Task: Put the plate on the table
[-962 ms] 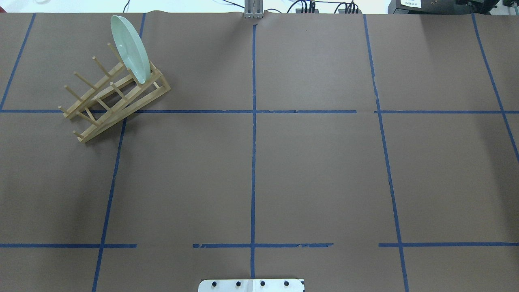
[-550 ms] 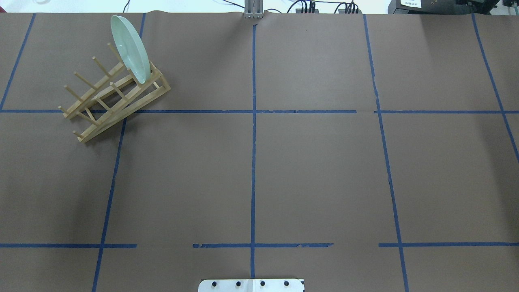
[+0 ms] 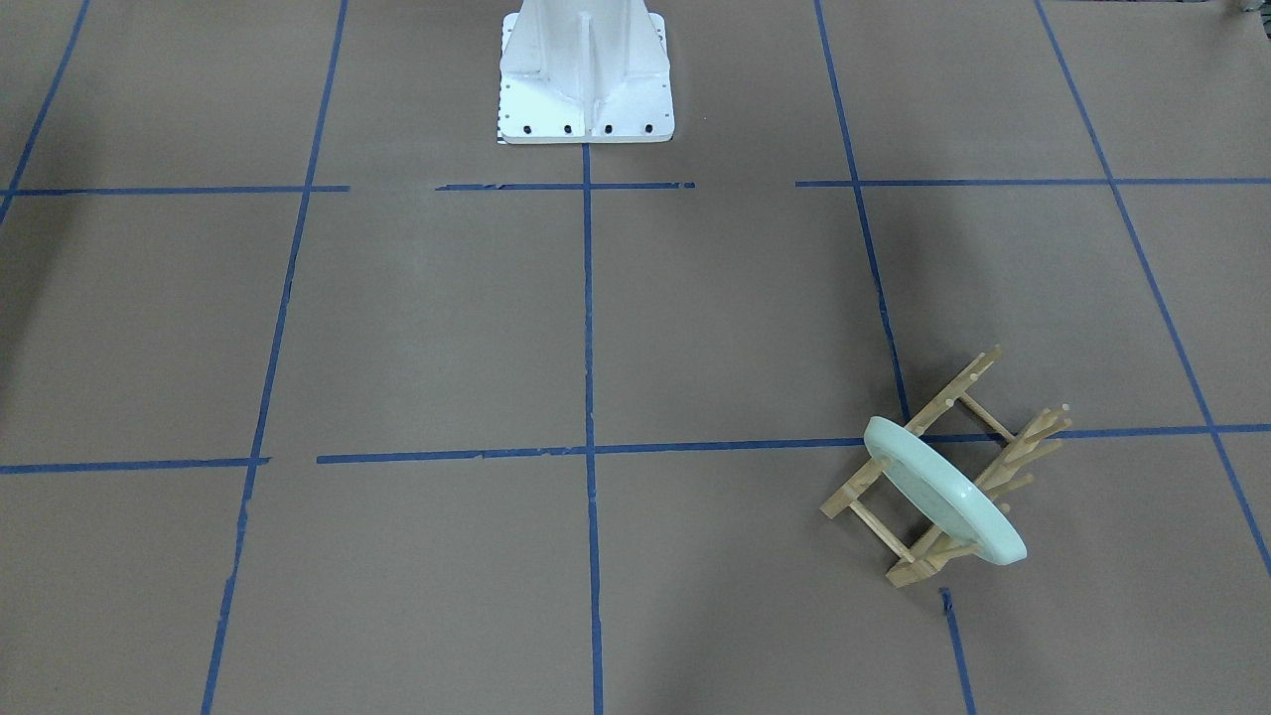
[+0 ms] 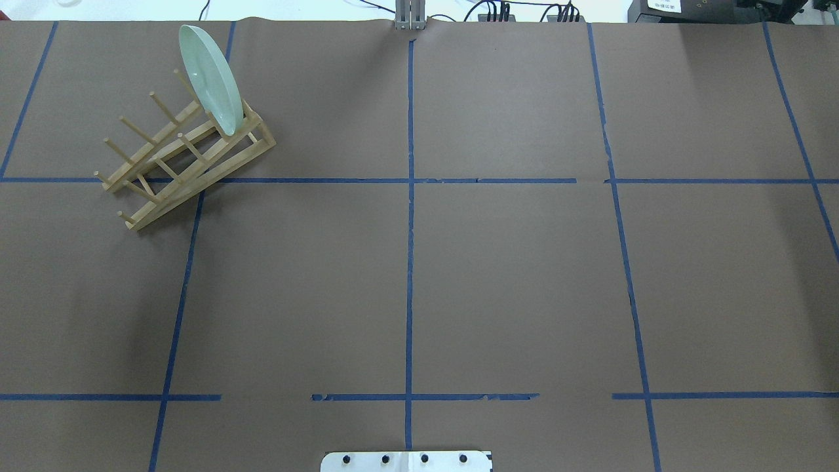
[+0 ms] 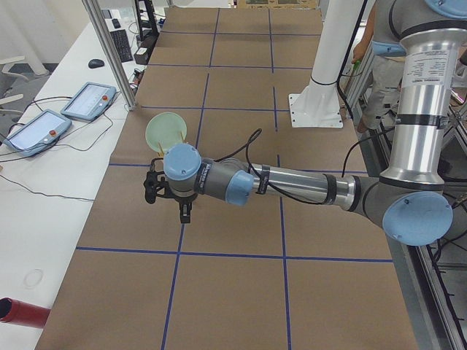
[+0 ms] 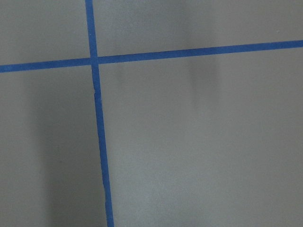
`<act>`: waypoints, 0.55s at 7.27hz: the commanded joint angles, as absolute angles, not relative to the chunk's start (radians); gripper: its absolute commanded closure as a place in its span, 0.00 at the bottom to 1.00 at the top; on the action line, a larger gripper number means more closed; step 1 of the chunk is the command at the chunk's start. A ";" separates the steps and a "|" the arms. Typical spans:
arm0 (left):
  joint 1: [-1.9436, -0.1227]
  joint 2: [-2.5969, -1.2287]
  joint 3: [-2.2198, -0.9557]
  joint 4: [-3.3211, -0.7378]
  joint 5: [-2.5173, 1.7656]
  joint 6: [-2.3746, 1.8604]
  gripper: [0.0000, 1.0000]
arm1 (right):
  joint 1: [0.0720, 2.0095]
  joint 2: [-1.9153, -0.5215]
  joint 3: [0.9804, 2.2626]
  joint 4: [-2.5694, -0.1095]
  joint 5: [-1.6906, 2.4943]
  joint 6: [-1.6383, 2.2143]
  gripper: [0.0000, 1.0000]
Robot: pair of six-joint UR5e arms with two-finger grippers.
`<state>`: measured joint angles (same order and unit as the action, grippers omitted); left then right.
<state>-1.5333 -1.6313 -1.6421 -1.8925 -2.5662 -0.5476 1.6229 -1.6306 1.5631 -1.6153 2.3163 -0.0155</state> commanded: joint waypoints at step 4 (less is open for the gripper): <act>-1.205 -1.925 -1.459 -2.671 -2.267 -1.754 0.00 | 1.623 -1.631 1.563 -1.615 2.316 -0.015 0.00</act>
<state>-1.3006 -1.8717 -1.4709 -2.5383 -2.4271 -1.5138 1.6229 -1.6306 1.5631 -1.6153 2.3163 -0.0153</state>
